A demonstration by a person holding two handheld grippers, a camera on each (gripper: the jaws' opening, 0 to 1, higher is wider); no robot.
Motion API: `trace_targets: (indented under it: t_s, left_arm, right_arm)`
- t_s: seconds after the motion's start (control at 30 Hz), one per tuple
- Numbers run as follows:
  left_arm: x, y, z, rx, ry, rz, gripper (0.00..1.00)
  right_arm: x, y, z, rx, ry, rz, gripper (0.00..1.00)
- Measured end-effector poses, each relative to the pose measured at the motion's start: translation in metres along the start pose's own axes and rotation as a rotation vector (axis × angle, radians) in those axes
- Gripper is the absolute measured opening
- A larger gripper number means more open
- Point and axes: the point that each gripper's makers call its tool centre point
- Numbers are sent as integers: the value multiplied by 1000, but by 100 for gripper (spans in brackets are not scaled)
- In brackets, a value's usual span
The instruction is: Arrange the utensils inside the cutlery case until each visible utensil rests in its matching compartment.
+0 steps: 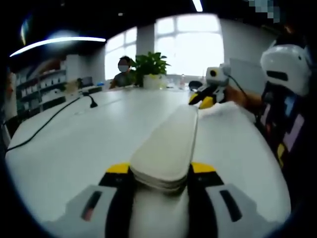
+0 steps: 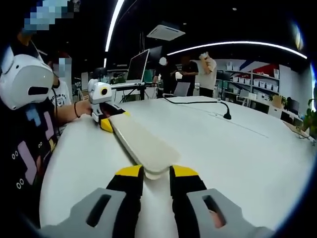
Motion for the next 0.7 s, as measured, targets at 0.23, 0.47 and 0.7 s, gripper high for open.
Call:
trace_targets:
  t_s: [0.23, 0.47, 0.7]
  left_arm:
    - [-2, -1, 3, -1, 9, 11, 46]
    - [-2, -1, 3, -3, 8, 13, 46]
    - [-2, 0, 2, -8, 8, 17, 46]
  right_arm:
    - [0, -6, -8, 27, -9, -5, 17]
    - [-5, -19, -10, 95, -18, -19, 17]
    - [-35, -47, -20, 117, -58, -38, 17]
Point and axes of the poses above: the point that each gripper's makers call its tool centre point, and the gripper's own axes: x roughly backward along the fingers, z roughly to its right, y roughly out of its underside, and after that the axes turned 6 degrees about y, right-handed
